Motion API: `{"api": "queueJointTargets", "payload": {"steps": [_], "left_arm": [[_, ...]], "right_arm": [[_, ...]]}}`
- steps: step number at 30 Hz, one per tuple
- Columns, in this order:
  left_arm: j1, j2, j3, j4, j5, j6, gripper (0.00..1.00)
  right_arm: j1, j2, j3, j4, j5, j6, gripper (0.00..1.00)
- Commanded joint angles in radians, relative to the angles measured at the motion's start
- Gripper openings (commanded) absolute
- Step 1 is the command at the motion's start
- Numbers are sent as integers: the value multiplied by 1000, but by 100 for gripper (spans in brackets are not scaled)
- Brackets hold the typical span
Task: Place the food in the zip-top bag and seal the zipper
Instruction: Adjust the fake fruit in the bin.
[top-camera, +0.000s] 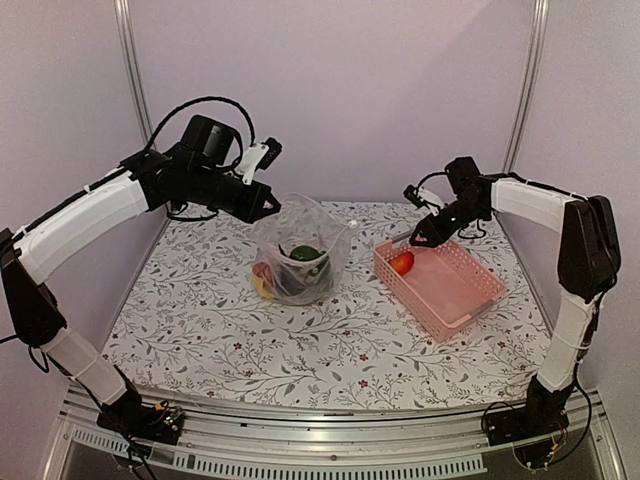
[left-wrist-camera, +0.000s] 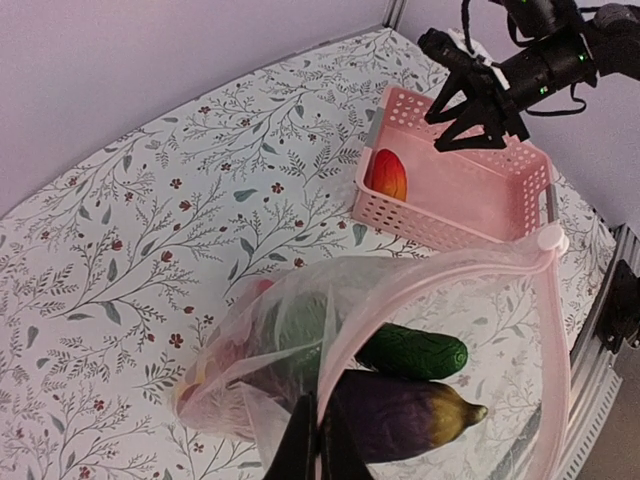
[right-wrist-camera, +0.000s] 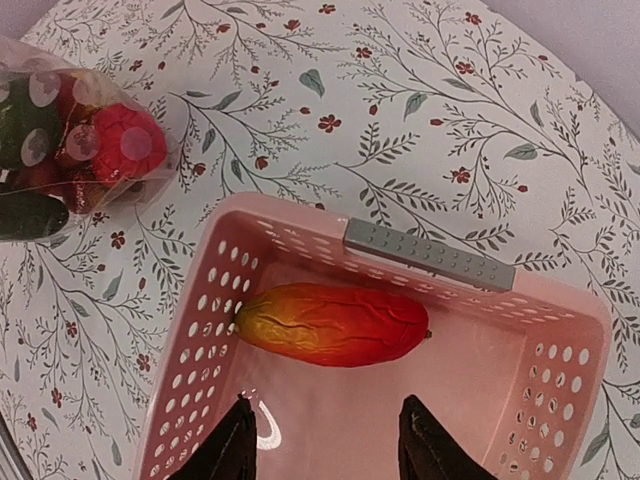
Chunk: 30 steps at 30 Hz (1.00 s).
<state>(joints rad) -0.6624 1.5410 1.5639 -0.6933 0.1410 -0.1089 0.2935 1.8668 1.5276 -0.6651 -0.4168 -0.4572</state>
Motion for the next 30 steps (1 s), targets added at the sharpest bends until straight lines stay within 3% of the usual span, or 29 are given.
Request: {"api": "queueJointTargets", "payload": {"steps": [1,17,30], "left_arm": [[8,-21,-11,8,-12,-13,0],[8,-14,-15,-1,-25,-19,0],[8,-19,-13,14,-27,-5,0]], "right_arm": [[5,78,67,34,59,67,48],[76,264,198,26,154,125,55],[61,178,23,41,336,84,60]]}}
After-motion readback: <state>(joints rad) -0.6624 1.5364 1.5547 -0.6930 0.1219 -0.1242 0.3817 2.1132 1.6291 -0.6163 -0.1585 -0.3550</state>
